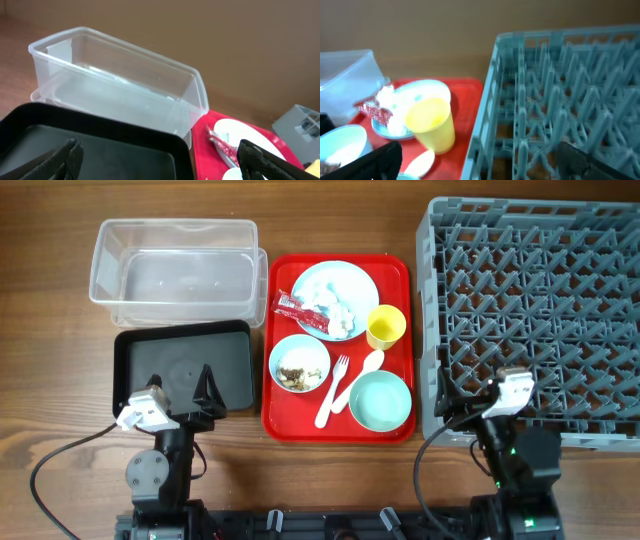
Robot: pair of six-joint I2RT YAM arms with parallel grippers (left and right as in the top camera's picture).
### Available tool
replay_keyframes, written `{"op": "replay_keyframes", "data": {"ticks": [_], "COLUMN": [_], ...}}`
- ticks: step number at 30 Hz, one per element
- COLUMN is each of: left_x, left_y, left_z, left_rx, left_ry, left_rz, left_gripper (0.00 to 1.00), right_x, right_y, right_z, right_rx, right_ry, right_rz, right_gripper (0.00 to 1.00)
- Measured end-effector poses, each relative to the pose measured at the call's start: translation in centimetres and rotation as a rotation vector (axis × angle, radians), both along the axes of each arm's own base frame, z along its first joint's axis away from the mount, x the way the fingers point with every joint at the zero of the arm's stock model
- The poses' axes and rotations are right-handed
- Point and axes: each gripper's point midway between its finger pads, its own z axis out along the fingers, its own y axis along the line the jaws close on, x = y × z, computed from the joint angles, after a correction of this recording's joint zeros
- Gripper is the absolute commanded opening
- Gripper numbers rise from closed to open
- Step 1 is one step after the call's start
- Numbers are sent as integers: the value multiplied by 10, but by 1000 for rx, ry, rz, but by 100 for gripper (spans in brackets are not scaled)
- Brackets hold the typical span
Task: Sort waste into correct bins and load items into the dishwasher rack
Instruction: 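Raise both arms from rest toward the red tray, then grasp the white tissue on the plate with the left gripper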
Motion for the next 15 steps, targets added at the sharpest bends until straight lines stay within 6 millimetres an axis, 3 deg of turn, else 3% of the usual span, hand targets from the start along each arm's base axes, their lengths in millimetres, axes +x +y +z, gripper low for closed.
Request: {"op": "replay_keyframes", "data": {"ticks": [3, 8, 10, 12, 15], "left_x": [-2, 8, 13, 6, 25], "left_y": [0, -8, -15, -21, -23], "left_z": [1, 27, 30, 25, 31], "left_rx": [-5, -27, -58, -99, -125], "left_ry": [122, 338, 512, 750, 920], "left_rz": [3, -47, -80, -105, -111], "left_gripper": [100, 100, 100, 100, 100], "right_x": [1, 5, 5, 7, 15], "right_y": [0, 0, 0, 0, 1], "right_z": [0, 3, 2, 3, 2], "right_rx": [-6, -19, -23, -27, -31], "right_ry": [169, 440, 537, 629, 687], "right_rz": [-2, -5, -6, -9, -9], "right_gripper": [100, 100, 100, 100, 100]}}
